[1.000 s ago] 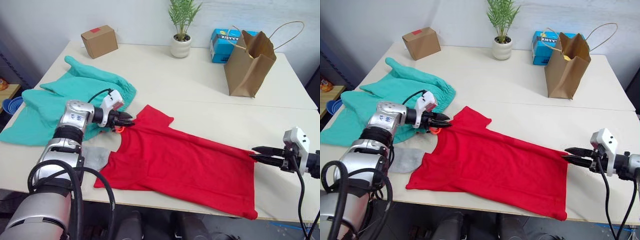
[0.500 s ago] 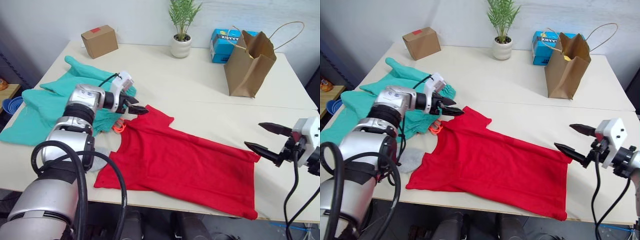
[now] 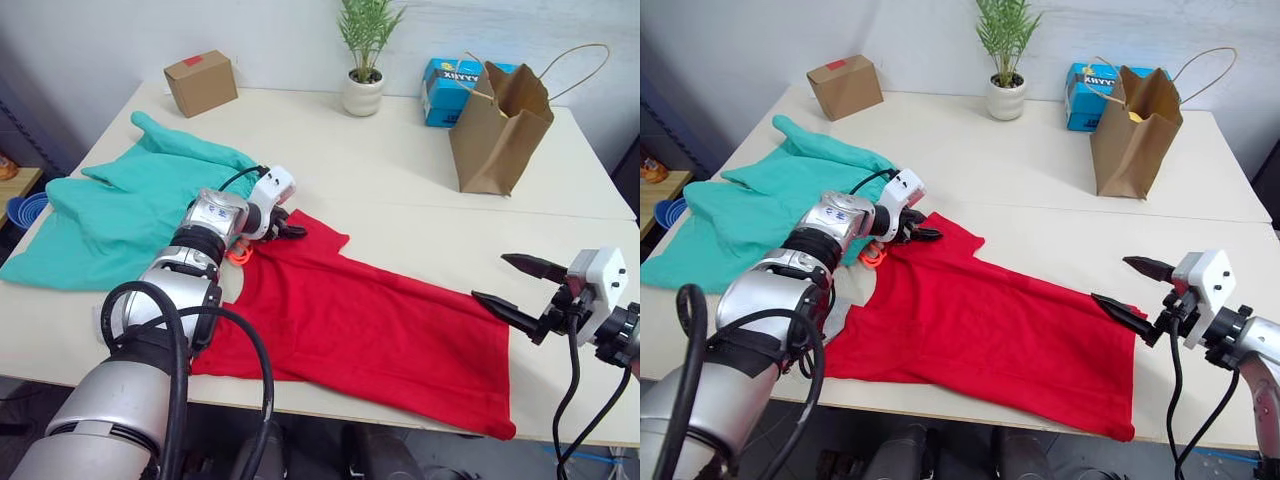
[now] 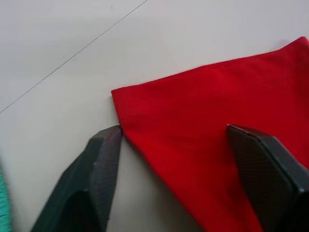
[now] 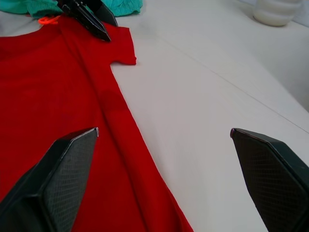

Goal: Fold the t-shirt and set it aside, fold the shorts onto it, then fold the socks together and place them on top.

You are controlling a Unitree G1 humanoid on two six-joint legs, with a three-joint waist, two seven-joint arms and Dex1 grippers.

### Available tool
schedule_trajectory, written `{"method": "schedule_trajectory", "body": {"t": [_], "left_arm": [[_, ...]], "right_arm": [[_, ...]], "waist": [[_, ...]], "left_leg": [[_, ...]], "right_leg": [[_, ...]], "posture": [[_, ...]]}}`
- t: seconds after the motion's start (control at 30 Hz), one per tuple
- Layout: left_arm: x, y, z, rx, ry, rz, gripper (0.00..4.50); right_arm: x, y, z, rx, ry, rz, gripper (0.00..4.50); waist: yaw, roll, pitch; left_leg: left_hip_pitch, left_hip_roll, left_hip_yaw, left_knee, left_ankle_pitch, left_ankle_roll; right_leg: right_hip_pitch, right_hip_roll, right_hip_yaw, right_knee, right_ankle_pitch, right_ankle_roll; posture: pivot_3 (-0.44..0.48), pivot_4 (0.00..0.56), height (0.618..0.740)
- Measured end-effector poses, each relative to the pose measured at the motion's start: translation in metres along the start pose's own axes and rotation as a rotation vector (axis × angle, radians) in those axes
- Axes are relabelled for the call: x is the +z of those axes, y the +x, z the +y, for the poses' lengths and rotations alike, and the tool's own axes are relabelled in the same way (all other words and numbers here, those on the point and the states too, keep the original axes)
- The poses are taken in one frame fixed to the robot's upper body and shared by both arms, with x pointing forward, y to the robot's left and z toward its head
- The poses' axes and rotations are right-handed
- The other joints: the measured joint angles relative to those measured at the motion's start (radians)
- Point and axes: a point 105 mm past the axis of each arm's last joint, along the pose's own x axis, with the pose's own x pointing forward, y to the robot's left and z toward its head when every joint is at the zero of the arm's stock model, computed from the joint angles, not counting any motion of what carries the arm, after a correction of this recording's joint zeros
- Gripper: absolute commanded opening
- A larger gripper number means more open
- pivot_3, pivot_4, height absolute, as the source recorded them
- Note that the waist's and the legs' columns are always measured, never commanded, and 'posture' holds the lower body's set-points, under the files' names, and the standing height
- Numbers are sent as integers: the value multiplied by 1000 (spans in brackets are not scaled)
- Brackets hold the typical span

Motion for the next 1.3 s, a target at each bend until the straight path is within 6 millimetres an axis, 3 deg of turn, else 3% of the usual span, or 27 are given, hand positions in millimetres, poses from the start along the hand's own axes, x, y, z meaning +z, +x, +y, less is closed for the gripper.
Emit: {"method": "schedule_trajectory", "body": {"t": [0.23,0.27,0.47,0.6,0.97,1.3], "left_arm": [[0,2,-7,-62,-193,-85,140],[2,1,-9,-90,-215,-106,63],[9,-17,-10,-210,-138,-172,63],[19,-32,-20,-348,64,-235,63],[-35,-63,-35,-539,613,-144,63],[-50,-66,-47,-541,892,-183,63]], "right_arm": [[-1,0,-1,-13,19,0,4500],[-2,-1,-1,-15,21,1,4500],[-10,-1,4,-5,40,19,4500],[-12,2,8,20,38,18,4500],[-26,9,17,86,63,52,4500],[-28,10,20,96,69,55,4500]], "waist": [[-1,0,0],[-1,0,0],[-5,0,0],[-3,0,0],[-4,0,0],[-2,0,0]], "left_leg": [[0,0,0,0,0,0],[0,0,0,0,0,0],[0,0,0,0,0,0],[0,0,0,0,0,0],[0,1,0,0,0,0],[0,1,0,1,-1,1]], "right_leg": [[0,0,0,0,0,0],[0,0,0,0,0,0],[0,1,0,0,0,0],[0,1,0,0,0,0],[0,0,0,0,0,0],[1,0,0,0,0,0]], "posture": [[0,150,740],[0,150,740],[0,150,740],[0,150,740],[0,150,740],[0,150,740]]}}
